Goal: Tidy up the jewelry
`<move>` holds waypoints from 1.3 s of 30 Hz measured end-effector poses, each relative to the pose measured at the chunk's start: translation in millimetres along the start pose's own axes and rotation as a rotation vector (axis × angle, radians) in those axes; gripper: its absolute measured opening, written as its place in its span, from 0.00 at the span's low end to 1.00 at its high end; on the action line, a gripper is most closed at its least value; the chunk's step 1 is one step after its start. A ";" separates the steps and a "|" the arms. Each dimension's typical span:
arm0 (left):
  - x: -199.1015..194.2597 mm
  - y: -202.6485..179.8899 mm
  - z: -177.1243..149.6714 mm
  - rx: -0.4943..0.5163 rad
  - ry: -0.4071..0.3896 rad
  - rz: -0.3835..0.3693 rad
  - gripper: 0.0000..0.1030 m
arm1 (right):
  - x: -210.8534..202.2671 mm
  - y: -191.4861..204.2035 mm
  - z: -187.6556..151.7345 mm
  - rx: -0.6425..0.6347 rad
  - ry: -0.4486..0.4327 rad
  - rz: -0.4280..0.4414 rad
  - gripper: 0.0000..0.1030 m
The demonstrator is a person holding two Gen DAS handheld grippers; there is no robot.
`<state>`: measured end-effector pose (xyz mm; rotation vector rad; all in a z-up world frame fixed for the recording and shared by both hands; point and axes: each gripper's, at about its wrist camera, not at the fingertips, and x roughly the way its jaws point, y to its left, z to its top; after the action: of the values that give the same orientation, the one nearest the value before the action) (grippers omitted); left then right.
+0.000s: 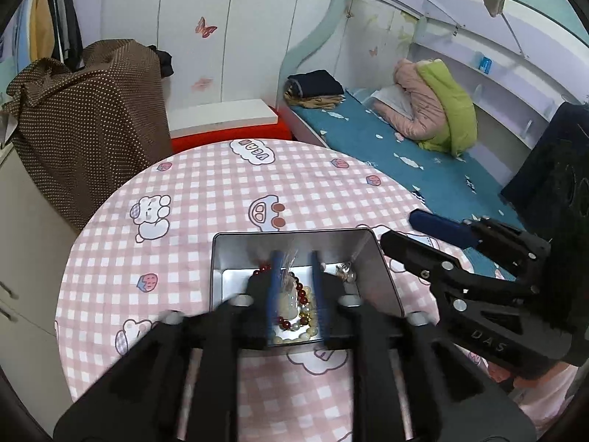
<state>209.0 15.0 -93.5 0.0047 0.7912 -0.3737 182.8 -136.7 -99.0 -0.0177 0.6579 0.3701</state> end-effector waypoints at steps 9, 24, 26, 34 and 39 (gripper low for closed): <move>-7.8 -1.3 -5.4 -0.012 0.001 0.038 0.32 | -15.2 2.5 -4.9 0.010 -0.013 -0.010 0.40; -88.4 -32.7 -33.0 -0.012 -0.139 0.160 0.60 | -89.8 31.6 -18.4 -0.022 -0.158 -0.076 0.69; -106.3 -40.4 -37.4 -0.013 -0.174 0.172 0.63 | -104.5 35.1 -19.6 -0.025 -0.190 -0.087 0.74; -168.8 -65.3 -47.3 -0.005 -0.313 0.258 0.75 | -163.0 45.4 -21.7 -0.034 -0.359 -0.164 0.90; -197.9 -77.4 -50.3 -0.001 -0.375 0.278 0.77 | -191.2 55.4 -19.4 -0.056 -0.444 -0.182 0.91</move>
<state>21.8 14.4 18.8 0.0427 0.4115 -0.1038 13.0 -150.7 5.9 -0.0475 0.2041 0.2054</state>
